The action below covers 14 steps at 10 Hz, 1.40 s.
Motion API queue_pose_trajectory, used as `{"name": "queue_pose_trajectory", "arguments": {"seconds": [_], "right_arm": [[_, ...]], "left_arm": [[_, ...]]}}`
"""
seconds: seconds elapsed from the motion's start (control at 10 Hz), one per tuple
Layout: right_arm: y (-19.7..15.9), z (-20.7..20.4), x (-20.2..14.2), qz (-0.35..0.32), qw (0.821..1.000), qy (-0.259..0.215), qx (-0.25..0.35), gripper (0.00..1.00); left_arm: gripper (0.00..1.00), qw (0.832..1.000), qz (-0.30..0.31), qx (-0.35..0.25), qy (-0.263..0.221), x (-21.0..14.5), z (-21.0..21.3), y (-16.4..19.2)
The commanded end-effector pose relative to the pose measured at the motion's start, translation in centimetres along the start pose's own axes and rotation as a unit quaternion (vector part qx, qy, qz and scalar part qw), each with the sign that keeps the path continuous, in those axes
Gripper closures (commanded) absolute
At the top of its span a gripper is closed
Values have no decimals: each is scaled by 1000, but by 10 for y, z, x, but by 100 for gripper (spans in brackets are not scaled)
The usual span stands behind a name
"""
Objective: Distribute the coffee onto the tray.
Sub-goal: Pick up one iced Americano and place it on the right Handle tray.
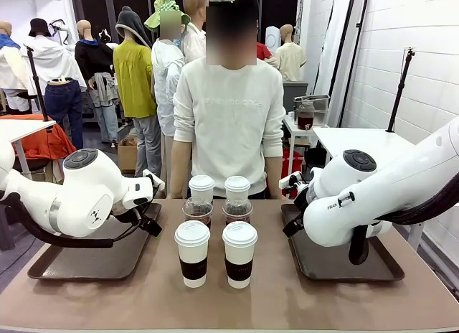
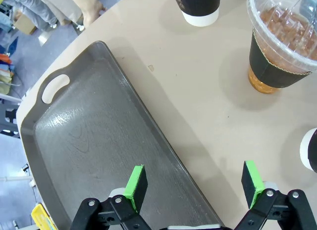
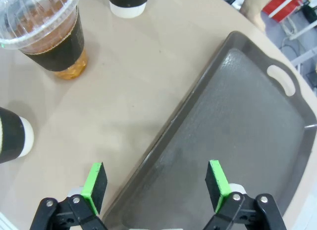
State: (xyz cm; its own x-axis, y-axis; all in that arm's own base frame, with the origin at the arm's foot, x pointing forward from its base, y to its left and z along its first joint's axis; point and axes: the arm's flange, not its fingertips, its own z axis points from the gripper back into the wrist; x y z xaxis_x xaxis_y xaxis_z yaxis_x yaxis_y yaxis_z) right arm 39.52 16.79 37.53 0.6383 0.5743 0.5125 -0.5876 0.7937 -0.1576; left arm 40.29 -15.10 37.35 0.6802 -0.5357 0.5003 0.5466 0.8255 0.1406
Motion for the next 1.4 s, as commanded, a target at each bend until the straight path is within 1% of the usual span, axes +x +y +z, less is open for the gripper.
{"name": "queue_pose_trajectory", "arguments": {"seconds": [0.0,0.1,0.4,0.6,0.7,0.8,1.0,1.1,1.3], "right_arm": [[-5,25,9,4,1000,-13,7,0],[-6,40,12,8,1000,-20,8,0],[-6,98,21,29,999,-32,24,0],[-5,131,24,44,998,-38,35,0],[-2,141,24,49,997,-42,40,0],[-4,141,21,48,997,-43,45,0],[-12,151,12,59,994,-67,71,0],[-17,160,8,58,992,-80,77,0],[-32,175,-5,91,980,-107,139,0]], "left_arm": [[0,1000,-7,13,-7,12,23,5],[0,1000,-10,22,-6,17,36,6],[0,1000,-9,8,-14,38,87,12],[0,999,-27,25,-19,51,117,9],[0,999,-30,27,-21,52,126,9],[0,999,-28,24,-23,51,128,12],[0,999,-33,1,-38,46,131,20],[0,998,-41,-23,-51,44,137,26],[0,990,-63,-70,-104,41,155,37]]}}
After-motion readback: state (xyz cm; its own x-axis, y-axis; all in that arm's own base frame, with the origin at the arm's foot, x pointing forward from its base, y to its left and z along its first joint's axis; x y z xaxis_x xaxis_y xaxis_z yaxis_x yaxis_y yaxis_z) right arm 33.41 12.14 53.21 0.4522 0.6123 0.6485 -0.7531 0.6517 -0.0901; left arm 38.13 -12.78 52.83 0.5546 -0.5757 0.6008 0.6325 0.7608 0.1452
